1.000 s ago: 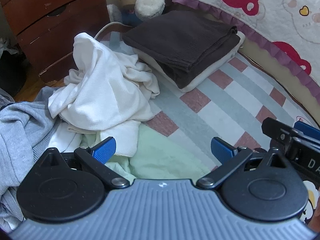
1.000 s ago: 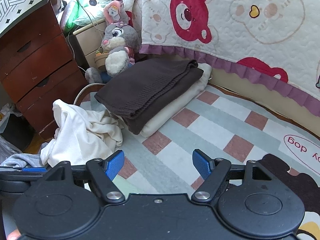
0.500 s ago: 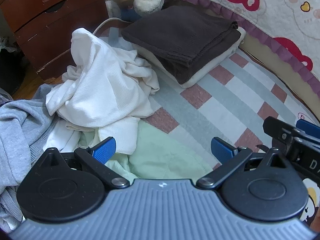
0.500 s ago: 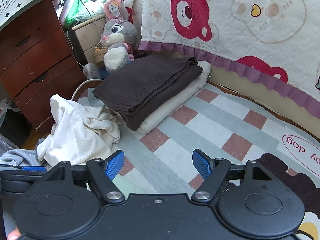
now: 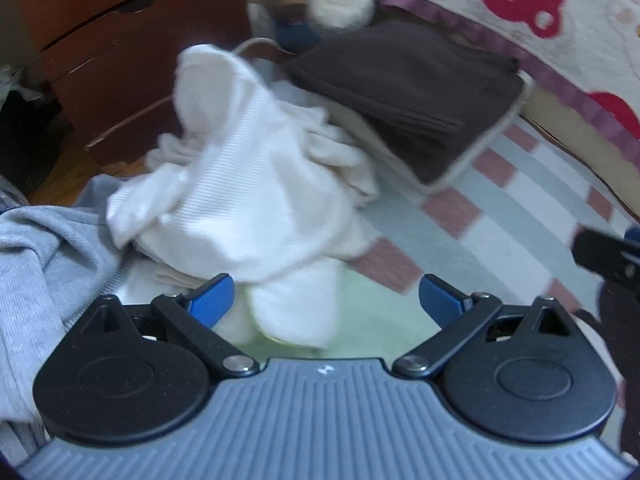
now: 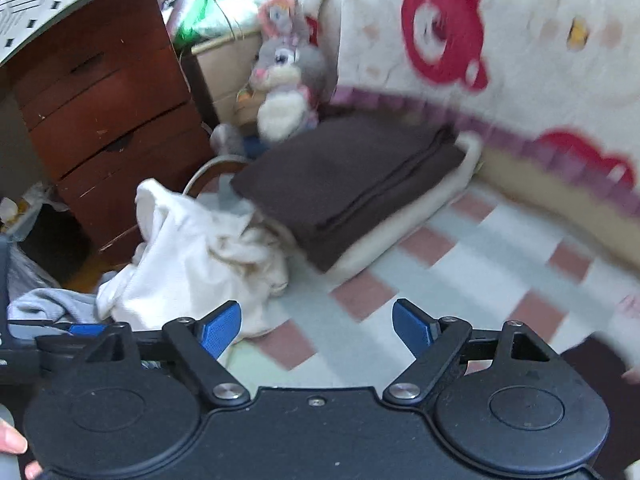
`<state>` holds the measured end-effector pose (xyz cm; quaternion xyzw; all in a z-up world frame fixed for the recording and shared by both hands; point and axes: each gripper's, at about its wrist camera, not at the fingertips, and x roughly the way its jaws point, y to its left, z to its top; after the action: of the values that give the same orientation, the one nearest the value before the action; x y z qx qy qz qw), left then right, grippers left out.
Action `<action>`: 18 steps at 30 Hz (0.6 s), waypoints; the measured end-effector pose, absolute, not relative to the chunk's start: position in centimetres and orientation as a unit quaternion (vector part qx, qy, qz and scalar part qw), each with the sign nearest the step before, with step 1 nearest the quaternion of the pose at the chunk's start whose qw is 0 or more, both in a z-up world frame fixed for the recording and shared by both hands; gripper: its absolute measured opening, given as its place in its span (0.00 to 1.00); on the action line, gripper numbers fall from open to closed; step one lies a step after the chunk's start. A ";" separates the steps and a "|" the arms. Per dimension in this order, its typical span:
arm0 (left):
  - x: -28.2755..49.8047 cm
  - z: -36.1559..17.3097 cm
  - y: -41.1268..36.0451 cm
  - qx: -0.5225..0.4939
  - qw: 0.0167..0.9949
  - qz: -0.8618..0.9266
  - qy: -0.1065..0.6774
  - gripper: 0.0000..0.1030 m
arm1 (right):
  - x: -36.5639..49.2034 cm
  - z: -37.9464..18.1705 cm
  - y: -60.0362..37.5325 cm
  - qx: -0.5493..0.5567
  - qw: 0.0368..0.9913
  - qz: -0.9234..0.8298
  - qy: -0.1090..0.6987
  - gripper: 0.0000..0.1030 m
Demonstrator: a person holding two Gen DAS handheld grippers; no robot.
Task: Fold clothes
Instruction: 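Grasp the cream waffle-knit garment with the left gripper while the right gripper approaches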
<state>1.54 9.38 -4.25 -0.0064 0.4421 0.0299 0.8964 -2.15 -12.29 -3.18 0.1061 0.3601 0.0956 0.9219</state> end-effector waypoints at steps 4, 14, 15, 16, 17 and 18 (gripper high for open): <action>3.2 -5.8 13.7 -0.024 0.896 0.060 0.439 0.55 | 0.0 -7.0 -10.9 0.130 0.899 0.139 0.395 0.84; 5.8 -8.5 18.5 -0.011 0.897 0.062 0.438 0.50 | 3.6 -10.3 -4.4 0.075 0.875 0.295 0.377 0.16; 6.0 -8.6 18.6 -0.009 0.896 0.055 0.440 0.51 | 4.0 -10.5 -3.4 0.055 0.876 0.300 0.373 0.16; 6.3 -8.8 18.6 -0.006 0.895 0.050 0.444 0.57 | 4.3 -10.8 -2.5 0.031 0.878 0.299 0.372 0.16; 6.6 -9.1 18.6 -0.003 0.893 0.047 0.448 0.61 | 4.7 -11.0 -1.6 0.012 0.879 0.297 0.372 0.17; 6.9 -9.3 18.7 0.000 0.891 0.043 0.452 0.69 | 5.1 -11.3 -1.1 0.001 0.881 0.292 0.372 0.23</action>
<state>6.93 18.66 -9.28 0.0000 0.4520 0.0430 0.8910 5.05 -1.05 -11.33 0.0010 0.3723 0.2916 0.8811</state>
